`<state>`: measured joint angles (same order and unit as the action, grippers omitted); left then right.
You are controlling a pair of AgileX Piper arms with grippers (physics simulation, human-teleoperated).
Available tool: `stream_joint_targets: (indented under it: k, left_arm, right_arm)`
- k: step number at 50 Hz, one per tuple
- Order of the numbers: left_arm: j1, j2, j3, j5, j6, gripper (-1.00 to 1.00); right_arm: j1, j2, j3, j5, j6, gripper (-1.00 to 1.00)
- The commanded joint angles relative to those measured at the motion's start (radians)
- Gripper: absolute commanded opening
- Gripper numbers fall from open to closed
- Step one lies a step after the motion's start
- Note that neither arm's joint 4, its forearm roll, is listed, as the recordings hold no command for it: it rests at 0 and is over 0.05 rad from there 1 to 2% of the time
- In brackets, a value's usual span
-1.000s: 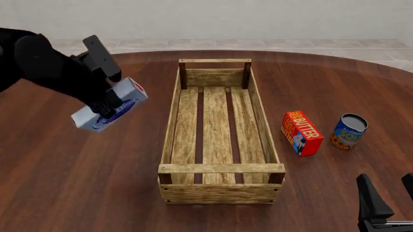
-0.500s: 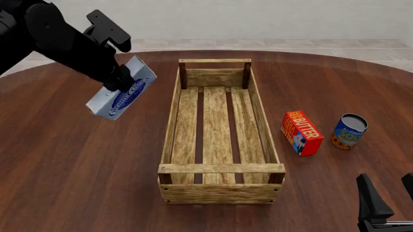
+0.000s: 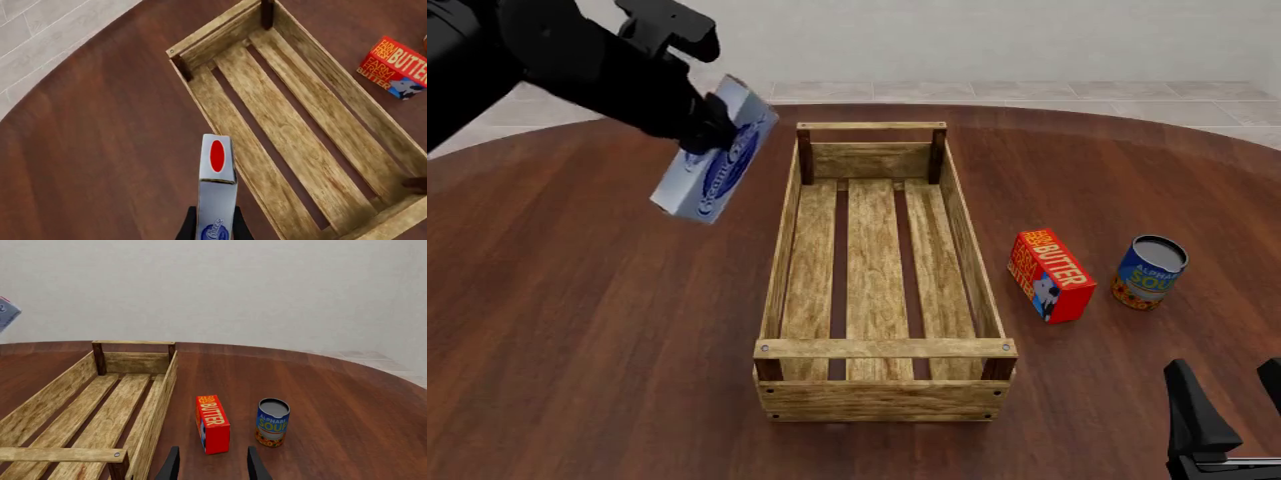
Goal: Pick up the cream cheese and put it in the tray.
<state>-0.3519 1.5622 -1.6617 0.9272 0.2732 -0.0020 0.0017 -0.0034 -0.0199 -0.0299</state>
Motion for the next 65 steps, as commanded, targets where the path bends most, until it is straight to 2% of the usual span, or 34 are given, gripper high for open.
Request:
stream_joint_targets:
  k: [1,2,4,6,8,12,16,23,34,46,55,63,65]
  left_arm:
    - [-0.028,-0.022,-0.012,-0.045,-0.114,-1.00]
    - [-0.056,-0.024,-0.021,-0.055,-0.151,-1.00]
    - [-0.026,-0.010,-0.041,-0.057,-0.171,-1.00]
    - [-0.044,-0.001,-0.057,-0.064,-0.174,-1.00]
    - [-0.061,0.012,-0.078,-0.058,-0.227,-1.00]
    - [-0.085,0.026,-0.086,-0.061,-0.203,-1.00]
    - [-0.095,0.044,-0.119,-0.048,-0.212,-1.00]
    - [-0.110,0.064,-0.124,-0.058,-0.211,-1.00]
    - [-0.152,0.046,-0.019,-0.138,-0.249,-1.00]
    - [-0.180,0.045,-0.015,-0.165,-0.298,-1.00]
    - [-0.187,0.041,0.038,-0.218,-0.292,-1.00]
    - [-0.190,0.010,0.149,-0.314,-0.282,-1.00]
    - [-0.174,0.000,0.173,-0.348,-0.254,-1.00]
  right_arm:
    - [0.000,0.000,0.000,0.000,0.001,1.00]
    - [0.000,0.000,0.000,0.000,0.000,1.00]
    - [0.000,0.000,0.000,0.000,0.000,1.00]
    - [0.000,0.000,0.000,0.000,0.000,1.00]
    - [0.000,0.000,0.000,0.000,0.000,1.00]
    - [0.000,0.000,0.000,0.000,0.000,1.00]
    - [0.000,0.000,0.000,0.000,0.000,1.00]
    - [0.000,0.000,0.000,0.000,0.000,1.00]
    - [0.000,0.000,0.000,0.000,0.000,1.00]
    - [0.000,0.000,0.000,0.000,0.000,1.00]
    - [0.000,0.000,0.000,0.000,0.000,1.00]
    - [0.000,0.000,0.000,0.000,0.000,1.00]
    - [0.000,0.000,0.000,0.000,0.000,1.00]
